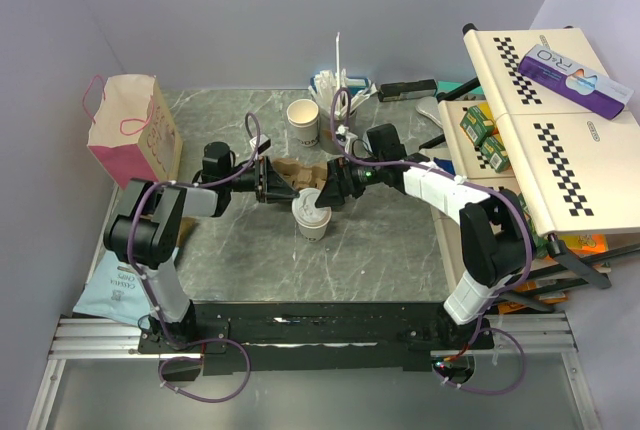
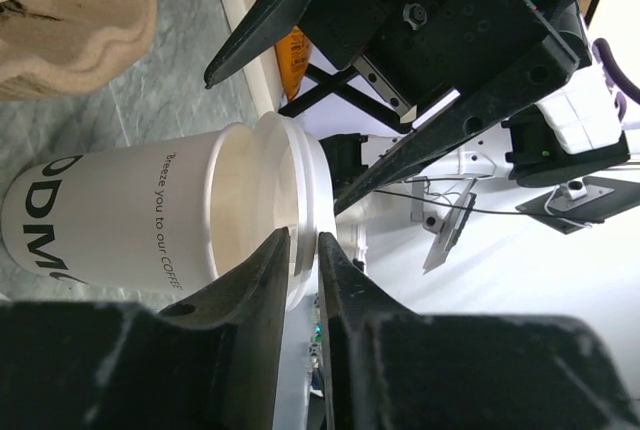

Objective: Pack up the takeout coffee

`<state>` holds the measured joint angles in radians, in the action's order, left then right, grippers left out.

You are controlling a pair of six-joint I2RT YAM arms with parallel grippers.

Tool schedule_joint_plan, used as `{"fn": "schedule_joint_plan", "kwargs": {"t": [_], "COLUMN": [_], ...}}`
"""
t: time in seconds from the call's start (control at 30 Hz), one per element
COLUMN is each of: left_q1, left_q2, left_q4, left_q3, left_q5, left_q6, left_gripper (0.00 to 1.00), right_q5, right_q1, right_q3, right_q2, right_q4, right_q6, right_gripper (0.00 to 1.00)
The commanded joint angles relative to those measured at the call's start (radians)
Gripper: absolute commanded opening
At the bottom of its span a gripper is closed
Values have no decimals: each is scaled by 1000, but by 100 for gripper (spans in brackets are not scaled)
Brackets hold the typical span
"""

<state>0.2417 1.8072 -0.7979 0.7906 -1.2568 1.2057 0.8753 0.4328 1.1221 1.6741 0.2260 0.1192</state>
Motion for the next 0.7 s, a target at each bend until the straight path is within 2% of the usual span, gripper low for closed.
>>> {"fn": "schedule_joint_plan", "kwargs": {"t": [0.0, 0.43, 0.57, 0.67], "left_q1": [-2, -2, -4, -2], "left_q2": [-55, -88, -95, -100], "left_q4": [52, 278, 315, 411], "left_q3": [24, 62, 73, 101], "left_q5": [10, 46, 59, 69], "left_q6": [-80, -236, -282, -340], "left_gripper": [25, 40, 41, 43], "right_q5": [-4, -19, -27, -30], "right_q1": [12, 26, 29, 30], "right_q3": [45, 51, 57, 65], "right_q2": [10, 22, 27, 33], "right_q4": [-27, -16, -11, -11], "right_q6": [8, 14, 16, 20], "right_gripper": [100, 100, 100, 100]}}
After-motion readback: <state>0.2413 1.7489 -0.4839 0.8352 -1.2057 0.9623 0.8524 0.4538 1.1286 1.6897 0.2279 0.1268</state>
